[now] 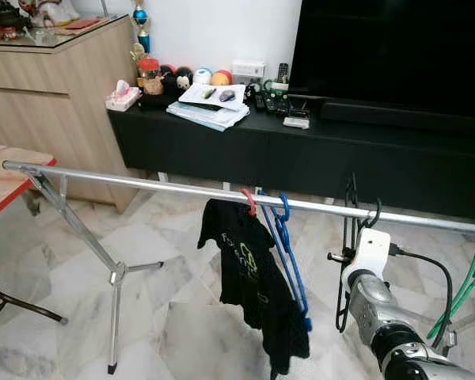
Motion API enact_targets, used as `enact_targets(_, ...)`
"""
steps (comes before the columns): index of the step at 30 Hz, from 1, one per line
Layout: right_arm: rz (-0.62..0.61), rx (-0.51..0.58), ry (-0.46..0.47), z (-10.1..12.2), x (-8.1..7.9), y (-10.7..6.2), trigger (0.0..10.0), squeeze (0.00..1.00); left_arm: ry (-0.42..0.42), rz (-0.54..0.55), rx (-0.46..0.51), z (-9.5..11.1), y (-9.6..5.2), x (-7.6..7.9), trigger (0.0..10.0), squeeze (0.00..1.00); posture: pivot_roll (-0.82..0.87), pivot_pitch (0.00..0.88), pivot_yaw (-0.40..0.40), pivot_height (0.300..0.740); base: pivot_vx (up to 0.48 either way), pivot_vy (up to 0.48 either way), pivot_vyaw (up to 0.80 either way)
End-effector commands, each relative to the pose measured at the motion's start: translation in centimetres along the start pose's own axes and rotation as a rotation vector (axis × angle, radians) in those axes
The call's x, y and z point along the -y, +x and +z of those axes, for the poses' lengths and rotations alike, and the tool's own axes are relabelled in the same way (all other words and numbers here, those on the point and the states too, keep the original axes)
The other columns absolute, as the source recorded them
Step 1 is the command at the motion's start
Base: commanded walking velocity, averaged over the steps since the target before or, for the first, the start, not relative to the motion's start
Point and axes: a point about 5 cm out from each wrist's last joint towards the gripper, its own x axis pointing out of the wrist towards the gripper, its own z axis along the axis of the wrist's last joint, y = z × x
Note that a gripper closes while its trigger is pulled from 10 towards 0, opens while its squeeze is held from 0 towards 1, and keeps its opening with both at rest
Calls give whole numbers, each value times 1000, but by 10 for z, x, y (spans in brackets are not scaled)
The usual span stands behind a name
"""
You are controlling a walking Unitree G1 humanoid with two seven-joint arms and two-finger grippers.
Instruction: Hang hanger
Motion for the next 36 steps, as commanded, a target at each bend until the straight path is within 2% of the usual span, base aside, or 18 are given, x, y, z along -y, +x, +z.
enact_targets(1, 3, -13, -6, 6, 0, 1, 10000, 0, -8, -2, -17, -5, -1, 1, 10000, 0, -65, 59, 10, 740, 0, 0, 0)
enact_targets(13, 7, -97, 23, 4, 2, 2, 10000, 0, -8, -4, -18, -5, -1, 1, 10000, 0, -59, 64, 10, 740, 0, 0, 0)
enact_targets(24, 14, -116, 4, 2, 3, 2, 10000, 0, -7, -6, -21, -6, -1, 1, 10000, 0, -54, 67, 11, 740, 0, 0, 0)
enact_targets(25, 15, -116, 2, 2, 4, 2, 10000, 227, -7, -6, -21, -6, -1, 1, 10000, 0, -54, 67, 11, 740, 0, 0, 0)
enact_targets(26, 15, -116, 1, 2, 4, 2, 10000, 227, -8, -6, -21, -6, -1, 1, 10000, 0, -54, 67, 11, 740, 0, 0, 0)
enact_targets(27, 15, -116, 2, 1, 4, 2, 10000, 698, -7, -6, -21, -6, -1, 1, 10000, 0, -54, 68, 12, 740, 0, 0, 0)
enact_targets(36, 25, -80, 4, 2, 2, 2, 10000, 722, -6, -8, -21, -6, -1, 2, 10000, 0, -56, 68, 13, 740, 0, 0, 0)
